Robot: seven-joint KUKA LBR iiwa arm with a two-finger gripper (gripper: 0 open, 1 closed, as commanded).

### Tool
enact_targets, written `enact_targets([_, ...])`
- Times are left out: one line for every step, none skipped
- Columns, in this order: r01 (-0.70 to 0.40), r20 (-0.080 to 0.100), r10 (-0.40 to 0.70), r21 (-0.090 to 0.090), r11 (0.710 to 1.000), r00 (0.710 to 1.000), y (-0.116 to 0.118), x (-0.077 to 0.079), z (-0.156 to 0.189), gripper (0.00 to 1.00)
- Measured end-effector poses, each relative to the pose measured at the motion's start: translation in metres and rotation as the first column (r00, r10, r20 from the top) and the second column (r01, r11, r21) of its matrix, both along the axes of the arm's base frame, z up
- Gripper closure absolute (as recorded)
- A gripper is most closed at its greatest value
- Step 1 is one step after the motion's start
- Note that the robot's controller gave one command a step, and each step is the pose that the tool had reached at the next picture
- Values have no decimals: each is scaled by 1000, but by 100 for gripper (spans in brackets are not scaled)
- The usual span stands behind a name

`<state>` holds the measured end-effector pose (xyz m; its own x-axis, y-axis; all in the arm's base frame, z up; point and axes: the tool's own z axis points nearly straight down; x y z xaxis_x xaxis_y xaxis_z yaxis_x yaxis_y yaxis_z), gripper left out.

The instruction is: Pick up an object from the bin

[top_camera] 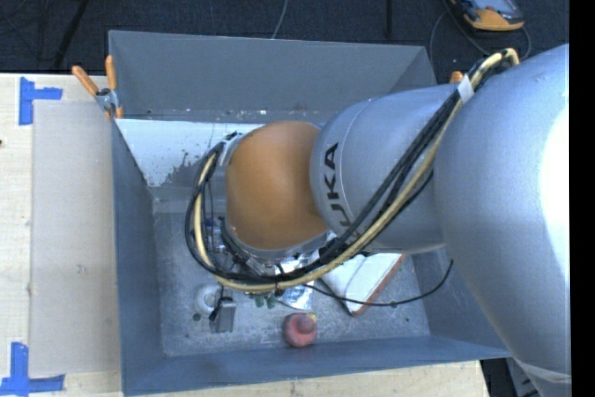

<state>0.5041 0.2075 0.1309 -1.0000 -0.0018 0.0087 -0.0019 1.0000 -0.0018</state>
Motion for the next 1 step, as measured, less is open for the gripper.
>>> enact_targets([-295,2,295,2,956,956,-19,12,-64,0])
